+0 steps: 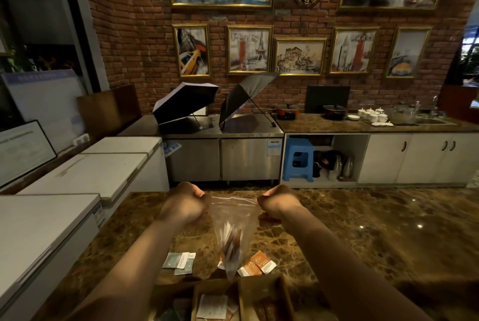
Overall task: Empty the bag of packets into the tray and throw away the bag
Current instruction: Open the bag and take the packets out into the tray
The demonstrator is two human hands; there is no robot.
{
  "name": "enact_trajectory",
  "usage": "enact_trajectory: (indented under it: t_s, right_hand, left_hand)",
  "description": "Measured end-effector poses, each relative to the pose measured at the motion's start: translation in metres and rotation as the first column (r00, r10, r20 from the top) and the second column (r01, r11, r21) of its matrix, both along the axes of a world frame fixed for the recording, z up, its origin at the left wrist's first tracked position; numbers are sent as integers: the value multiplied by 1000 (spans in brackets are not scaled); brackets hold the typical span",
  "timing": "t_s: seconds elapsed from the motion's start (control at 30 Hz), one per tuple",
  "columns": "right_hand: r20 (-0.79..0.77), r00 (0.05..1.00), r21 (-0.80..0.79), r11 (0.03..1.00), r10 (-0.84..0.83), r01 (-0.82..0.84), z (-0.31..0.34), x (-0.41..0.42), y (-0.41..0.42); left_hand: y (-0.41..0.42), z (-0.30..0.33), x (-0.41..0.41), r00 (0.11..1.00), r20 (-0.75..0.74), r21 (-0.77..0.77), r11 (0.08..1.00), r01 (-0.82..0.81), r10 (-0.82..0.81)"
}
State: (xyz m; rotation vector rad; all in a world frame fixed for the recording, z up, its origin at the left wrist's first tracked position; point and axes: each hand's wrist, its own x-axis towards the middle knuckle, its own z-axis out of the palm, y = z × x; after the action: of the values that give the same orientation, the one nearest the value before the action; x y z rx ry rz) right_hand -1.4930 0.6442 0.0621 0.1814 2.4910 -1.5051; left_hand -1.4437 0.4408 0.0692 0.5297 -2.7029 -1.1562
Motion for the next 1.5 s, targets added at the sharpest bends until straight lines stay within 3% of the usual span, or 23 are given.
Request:
enact_trajectory:
  t_s: [0.07,0.13,0.3,0.43,0.63,0.7,1.1,1.23,1.33,1.5]
  right_hand:
    - [-69,998,69,998,6,-1,1,-1,-1]
    - [-120,993,91,996,4,7,1,-2,-2]
    - [-158,987,27,1000,6,-2,6,-1,-3]
    - [-169,985,-57,998,22,-32,12,4,-7]
    - [-161,980,-78,988,120,-134,17,12,-7]
    - [-154,980,-90,986,129,-144,18,14,-3]
    - [-122,980,-271,944,160,-188,1,16,20]
    - [36,998,-435,900,42,-22,-22,7,28]
    - [203,979,-341,938,8,63,-55,2,40]
    - [347,912,-542,841,218,5,-88,8,31]
  left_hand:
    - [-1,0,-2,1000,9,-194,981,7,-6]
    - [1,1,-1,1000,4,-270,963,11,-10]
    - [3,-3,-5,998,-67,-160,987,-3,-8]
    - [15,0,-7,987,-136,-3,996,89,-89]
    - [35,21,-14,949,-87,3,952,305,-303]
    - [40,24,-19,940,-31,-77,938,337,-340]
    - [53,13,-25,965,-67,-190,952,239,-255]
    - [50,20,-23,959,-101,-129,960,250,-263]
    - [46,27,-22,950,-139,-84,959,270,-279]
    - [42,50,-17,934,-234,73,954,292,-268]
